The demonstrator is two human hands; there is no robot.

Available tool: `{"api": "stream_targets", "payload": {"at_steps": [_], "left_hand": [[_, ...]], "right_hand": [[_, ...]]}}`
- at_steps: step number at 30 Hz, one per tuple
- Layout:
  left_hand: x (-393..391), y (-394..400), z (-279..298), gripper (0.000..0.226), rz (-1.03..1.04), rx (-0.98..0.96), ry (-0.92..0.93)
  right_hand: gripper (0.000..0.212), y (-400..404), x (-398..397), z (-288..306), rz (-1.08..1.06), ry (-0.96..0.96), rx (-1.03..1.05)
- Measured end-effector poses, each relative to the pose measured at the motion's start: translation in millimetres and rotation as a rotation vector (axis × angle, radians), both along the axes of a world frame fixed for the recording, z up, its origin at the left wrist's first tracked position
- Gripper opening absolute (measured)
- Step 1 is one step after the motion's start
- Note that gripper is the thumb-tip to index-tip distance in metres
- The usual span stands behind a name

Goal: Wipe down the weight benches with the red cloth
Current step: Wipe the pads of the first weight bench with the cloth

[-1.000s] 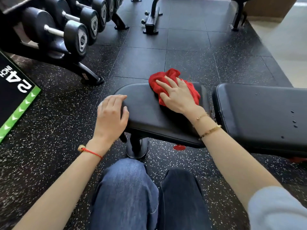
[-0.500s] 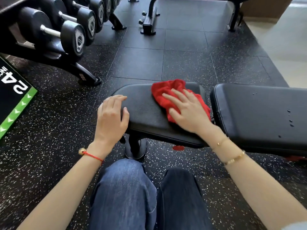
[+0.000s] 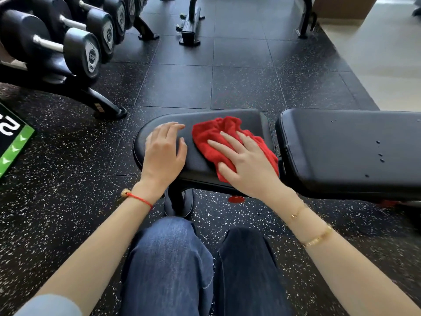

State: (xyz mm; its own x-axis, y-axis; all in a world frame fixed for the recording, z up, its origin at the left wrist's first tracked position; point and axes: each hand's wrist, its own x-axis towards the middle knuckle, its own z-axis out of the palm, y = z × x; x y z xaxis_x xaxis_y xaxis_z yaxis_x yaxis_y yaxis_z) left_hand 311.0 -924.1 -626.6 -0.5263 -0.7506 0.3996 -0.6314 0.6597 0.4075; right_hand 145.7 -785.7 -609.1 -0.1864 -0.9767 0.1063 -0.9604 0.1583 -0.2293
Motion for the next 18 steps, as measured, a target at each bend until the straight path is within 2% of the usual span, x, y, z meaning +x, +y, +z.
{"api": "stream_targets", "payload": {"at_steps": [3,8,12,18], "left_hand": [[-10,-2,1,0.033,-0.003,0.007,0.003],[-21,0,-1,0.03,-0.007,0.024,0.003],[-22,-1,-3,0.027,0.015,0.013,0.009],[-20,-1,-6,0.029,0.022,0.013,0.037]], "right_hand": [[0.053,6,-28,-1,-0.101,-0.004,-0.006],[0.053,-53,-61,5,-0.27,-0.017,0.084],[0.054,-59,-42,3,-0.189,0.029,0.064],[0.054,3,-15,-1,0.047,0.02,-0.006]]}}
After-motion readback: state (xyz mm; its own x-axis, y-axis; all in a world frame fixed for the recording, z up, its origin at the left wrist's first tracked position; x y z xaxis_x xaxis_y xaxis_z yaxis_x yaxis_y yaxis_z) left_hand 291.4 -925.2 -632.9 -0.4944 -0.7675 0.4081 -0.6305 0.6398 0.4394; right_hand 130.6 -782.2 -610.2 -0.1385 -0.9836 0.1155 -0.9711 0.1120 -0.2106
